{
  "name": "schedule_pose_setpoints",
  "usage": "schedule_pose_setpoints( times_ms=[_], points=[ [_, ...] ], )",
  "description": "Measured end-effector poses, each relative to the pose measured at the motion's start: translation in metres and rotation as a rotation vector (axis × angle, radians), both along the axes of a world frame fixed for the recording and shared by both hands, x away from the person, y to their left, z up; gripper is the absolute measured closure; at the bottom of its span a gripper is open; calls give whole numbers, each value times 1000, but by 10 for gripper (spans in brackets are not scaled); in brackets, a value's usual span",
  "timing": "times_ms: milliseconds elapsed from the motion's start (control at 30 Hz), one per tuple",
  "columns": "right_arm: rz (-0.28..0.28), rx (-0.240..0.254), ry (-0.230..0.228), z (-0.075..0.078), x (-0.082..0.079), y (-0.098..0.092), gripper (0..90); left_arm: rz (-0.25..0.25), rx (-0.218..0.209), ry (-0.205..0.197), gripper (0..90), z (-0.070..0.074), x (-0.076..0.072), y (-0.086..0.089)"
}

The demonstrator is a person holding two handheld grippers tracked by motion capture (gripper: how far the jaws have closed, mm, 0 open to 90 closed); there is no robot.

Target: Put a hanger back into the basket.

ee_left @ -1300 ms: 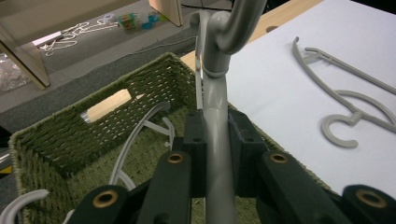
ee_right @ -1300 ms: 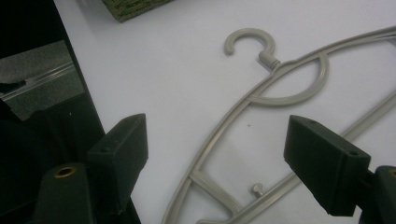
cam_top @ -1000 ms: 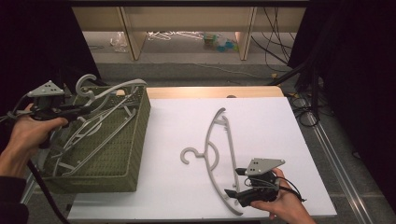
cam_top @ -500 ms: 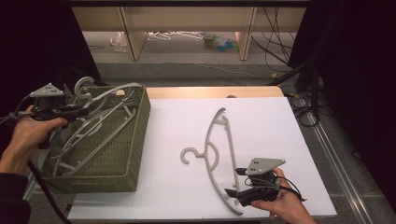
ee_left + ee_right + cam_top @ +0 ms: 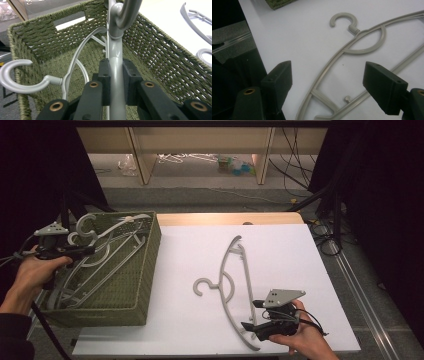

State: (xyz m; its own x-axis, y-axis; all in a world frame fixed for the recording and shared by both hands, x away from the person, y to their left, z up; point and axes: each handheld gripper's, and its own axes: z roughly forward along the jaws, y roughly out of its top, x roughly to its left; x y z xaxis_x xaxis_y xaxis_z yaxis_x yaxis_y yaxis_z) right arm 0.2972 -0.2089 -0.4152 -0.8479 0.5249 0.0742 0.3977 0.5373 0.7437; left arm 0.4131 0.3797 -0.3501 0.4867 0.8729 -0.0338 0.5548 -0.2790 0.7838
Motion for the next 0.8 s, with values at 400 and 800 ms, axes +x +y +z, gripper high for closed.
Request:
schedule_pose_setpoints(
  times_ms=[400,800],
  points=[
    [0,-4,2,0,0,0,247,14,91,131,774,-25,19,-10],
    [1,-4,0,-1,0,1,246,152,76,143,736,-45,22,3]
  ],
)
